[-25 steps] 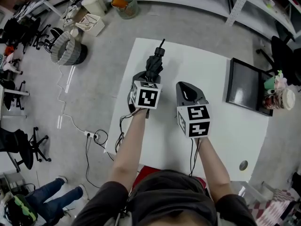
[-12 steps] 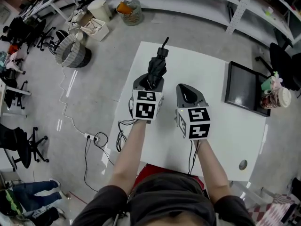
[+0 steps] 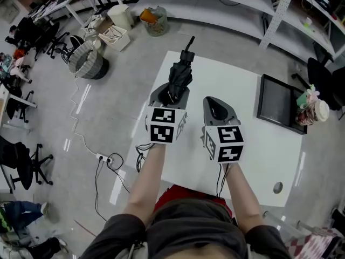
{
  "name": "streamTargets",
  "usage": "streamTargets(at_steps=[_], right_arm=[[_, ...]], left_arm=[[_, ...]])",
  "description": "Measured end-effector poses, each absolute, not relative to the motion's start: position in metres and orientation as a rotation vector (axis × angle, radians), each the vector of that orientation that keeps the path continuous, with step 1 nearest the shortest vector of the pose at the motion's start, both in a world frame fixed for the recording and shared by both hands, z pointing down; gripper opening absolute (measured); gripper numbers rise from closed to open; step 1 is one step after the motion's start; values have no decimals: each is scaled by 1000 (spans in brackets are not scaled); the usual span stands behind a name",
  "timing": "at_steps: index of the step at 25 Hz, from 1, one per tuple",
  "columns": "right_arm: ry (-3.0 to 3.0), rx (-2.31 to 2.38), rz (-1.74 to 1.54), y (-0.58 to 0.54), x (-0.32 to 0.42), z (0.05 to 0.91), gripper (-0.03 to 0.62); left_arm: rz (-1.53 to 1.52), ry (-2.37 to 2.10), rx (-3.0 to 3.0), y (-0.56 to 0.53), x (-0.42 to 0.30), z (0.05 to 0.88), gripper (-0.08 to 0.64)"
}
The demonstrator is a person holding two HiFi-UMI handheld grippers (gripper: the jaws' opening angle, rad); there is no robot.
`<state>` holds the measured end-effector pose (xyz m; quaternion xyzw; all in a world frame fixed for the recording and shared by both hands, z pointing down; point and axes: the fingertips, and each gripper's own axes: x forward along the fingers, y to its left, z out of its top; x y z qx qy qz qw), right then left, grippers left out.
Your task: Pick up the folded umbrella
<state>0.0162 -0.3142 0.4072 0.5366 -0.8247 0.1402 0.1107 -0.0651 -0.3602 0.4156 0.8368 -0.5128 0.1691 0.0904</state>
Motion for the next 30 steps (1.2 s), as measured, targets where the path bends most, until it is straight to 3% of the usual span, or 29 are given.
streamTargets(at_steps=[30], right_arm=[[-2618,1450,251,-263,-59,335,18]], left_arm=[[126,-1751,2524,-262,-162,310,212]])
